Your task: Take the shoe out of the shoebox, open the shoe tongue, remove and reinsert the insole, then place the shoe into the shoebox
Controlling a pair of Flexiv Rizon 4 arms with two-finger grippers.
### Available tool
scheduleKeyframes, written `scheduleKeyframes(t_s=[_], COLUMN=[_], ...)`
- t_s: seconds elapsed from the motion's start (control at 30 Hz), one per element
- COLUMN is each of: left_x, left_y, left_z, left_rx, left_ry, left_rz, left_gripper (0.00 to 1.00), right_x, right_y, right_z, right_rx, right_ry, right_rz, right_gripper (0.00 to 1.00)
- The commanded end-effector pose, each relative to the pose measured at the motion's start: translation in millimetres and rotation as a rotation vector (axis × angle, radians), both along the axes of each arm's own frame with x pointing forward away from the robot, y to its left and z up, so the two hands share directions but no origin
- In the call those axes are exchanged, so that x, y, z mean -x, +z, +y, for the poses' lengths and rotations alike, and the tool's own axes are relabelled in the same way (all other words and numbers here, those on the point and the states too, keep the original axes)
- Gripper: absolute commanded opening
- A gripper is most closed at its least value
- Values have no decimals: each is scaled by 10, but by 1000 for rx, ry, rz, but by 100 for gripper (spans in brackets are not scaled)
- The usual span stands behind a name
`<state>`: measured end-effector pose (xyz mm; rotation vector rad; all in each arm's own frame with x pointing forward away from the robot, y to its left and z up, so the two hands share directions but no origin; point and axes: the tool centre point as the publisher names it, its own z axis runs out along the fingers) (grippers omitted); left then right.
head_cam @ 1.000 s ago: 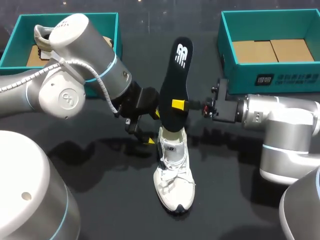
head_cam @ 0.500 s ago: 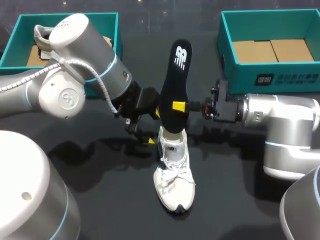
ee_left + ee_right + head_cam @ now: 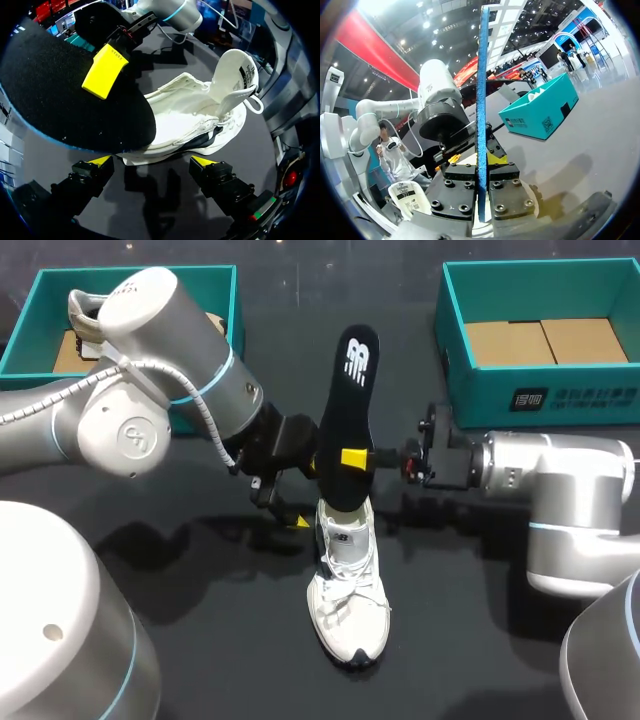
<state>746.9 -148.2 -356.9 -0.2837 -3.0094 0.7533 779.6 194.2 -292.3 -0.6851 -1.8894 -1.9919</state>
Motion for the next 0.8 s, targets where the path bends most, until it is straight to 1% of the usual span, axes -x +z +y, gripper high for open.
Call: scheduleKeyframes(t_s=[0.03,0.47,0.8], left_x=[-2,-2,-2], left_y=[-4,-4,-4], left_z=[-3,-3,-3], left_rx=[-1,-1,-1], left_ry=[-1,-1,-1], left_rz=[0,0,0], left_gripper=[100,100,100], right_x=[-1,49,135], right_y=[-37,-82,-198], right_z=[-8,11,46], right_rx=[-2,-1,-1], right_ry=[4,27,45], right_rz=[4,11,46], right_gripper=[0,0,0])
